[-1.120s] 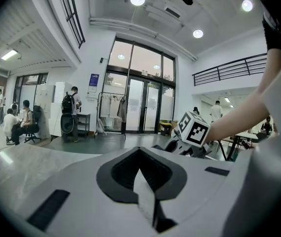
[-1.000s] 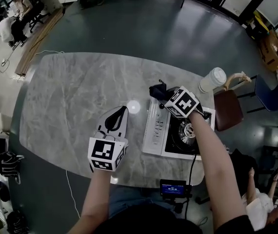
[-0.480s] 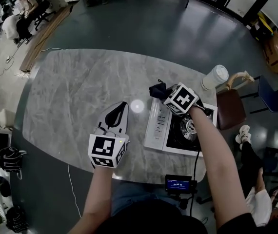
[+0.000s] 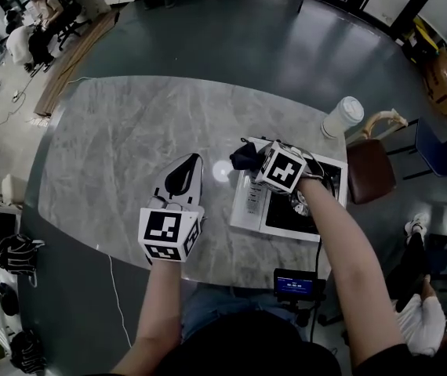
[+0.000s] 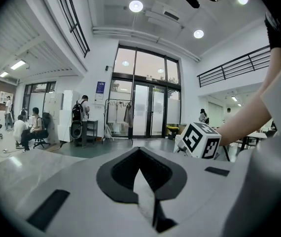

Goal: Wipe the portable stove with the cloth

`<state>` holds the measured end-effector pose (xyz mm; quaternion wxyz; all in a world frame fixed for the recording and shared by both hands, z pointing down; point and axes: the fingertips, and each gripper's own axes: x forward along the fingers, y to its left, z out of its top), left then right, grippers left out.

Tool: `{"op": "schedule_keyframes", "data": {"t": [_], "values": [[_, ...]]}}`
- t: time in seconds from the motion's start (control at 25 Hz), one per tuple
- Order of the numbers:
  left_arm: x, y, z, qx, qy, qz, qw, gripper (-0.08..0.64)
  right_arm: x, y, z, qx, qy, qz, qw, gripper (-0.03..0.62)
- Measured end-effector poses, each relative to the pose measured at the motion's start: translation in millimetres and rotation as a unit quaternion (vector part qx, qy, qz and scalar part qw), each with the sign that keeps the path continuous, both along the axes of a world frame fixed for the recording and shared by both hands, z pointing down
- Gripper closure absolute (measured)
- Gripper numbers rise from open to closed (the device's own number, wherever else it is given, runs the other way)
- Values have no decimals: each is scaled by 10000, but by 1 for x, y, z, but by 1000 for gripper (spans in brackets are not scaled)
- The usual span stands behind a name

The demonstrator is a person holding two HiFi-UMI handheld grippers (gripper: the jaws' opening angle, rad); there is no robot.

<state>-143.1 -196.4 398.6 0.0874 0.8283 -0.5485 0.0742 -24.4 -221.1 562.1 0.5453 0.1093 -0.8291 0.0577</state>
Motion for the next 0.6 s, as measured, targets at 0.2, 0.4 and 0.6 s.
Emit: {"op": "schedule_keyframes", "data": {"t": [0.2, 0.4, 0.6], "values": [[-1, 5, -8, 111, 4, -41, 9999, 549, -8, 35, -1, -62, 82, -373, 9993, 518], [1, 11, -19, 222, 14, -25, 9998, 549, -13, 66, 0, -113, 239, -770, 9967, 518], [3, 15, -25, 298, 21, -12, 9996, 549, -19, 92, 0, -236, 286, -919, 9951, 518]]}}
